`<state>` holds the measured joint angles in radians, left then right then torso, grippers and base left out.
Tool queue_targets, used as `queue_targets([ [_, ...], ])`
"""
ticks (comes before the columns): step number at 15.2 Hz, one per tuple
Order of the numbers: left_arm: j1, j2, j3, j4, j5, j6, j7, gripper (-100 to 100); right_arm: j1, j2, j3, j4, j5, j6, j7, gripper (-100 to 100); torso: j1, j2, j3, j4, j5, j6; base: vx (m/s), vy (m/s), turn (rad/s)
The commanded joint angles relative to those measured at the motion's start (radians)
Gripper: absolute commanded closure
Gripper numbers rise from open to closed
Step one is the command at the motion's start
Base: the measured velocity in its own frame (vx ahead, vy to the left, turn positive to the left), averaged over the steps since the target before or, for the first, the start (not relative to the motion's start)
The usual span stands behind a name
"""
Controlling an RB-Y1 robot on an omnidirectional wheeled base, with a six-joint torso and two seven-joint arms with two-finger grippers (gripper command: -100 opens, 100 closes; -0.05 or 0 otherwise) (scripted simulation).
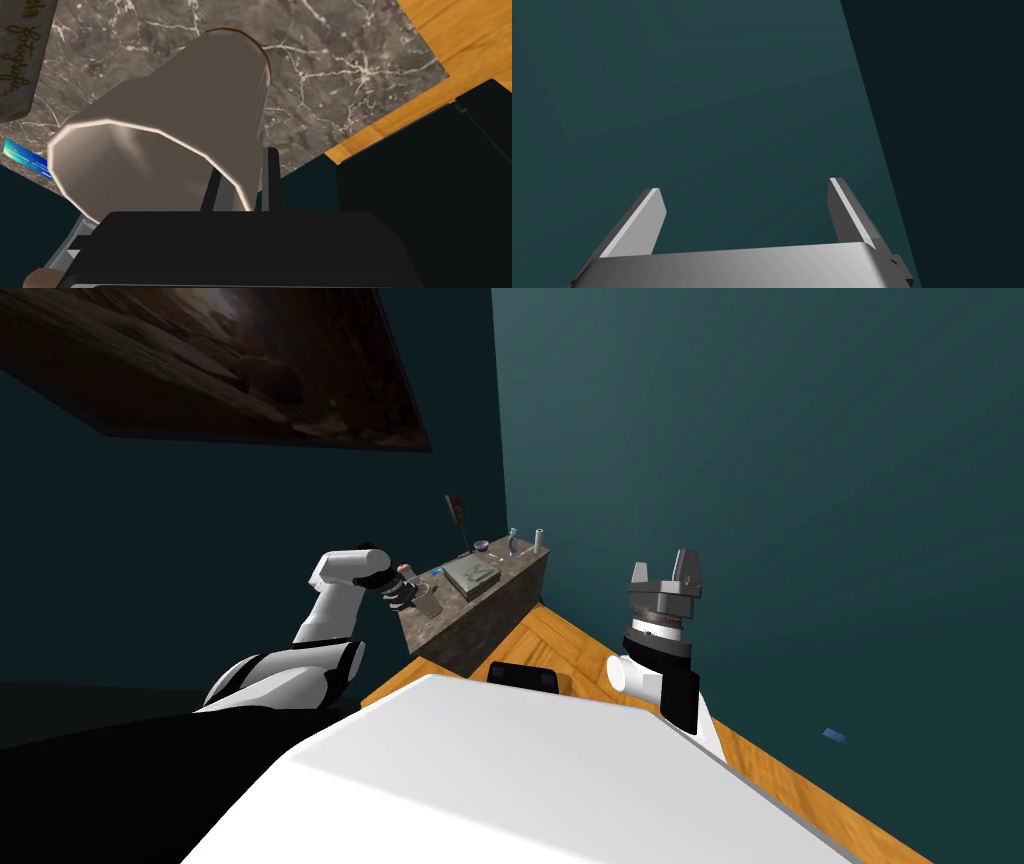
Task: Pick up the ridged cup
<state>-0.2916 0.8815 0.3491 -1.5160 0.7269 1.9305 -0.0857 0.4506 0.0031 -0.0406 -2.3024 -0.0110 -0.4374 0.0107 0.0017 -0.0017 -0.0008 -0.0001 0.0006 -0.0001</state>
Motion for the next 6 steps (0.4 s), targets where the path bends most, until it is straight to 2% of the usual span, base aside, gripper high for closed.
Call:
queue_targets([
  [1,0.0,0.0,0.0,0.0,0.0,0.0,0.0,100,0.0,0.0,0.0,0.0,0.0,0.0,0.0,0,0.0,0.0,0.0,0.0,0.0,0.0,0.0,0.0,0.0],
  [2,0.0,0.0,0.0,0.0,0.0,0.0,0.0,100,0.0,0.0,0.0,0.0,0.0,0.0,0.0,0,0.0,0.0,0.0,0.0,0.0,0.0,0.0,0.0,0.0],
  [3,-0.005,0.011,0.011,-0.018,0.012,0.028,0.006,100,0.0,0.0,0.0,0.0,0.0,0.0,0.0,0,0.0,0.0,0.0,0.0,0.0,0.0,0.01,-0.001,0.022],
  [5,-0.009,0.018,0.018,-0.029,0.021,0.048,0.009,100,0.0,0.0,0.0,0.0,0.0,0.0,0.0,0,0.0,-0.001,0.0,0.001,-0.001,0.0,0.026,-0.002,0.03],
  [6,-0.002,0.011,0.013,-0.027,0.015,0.034,0.008,100,0.0,0.0,0.0,0.0,0.0,0.0,0.0,0,0.0,-0.001,0.0,0.001,-0.001,0.0,0.018,-0.001,0.013],
])
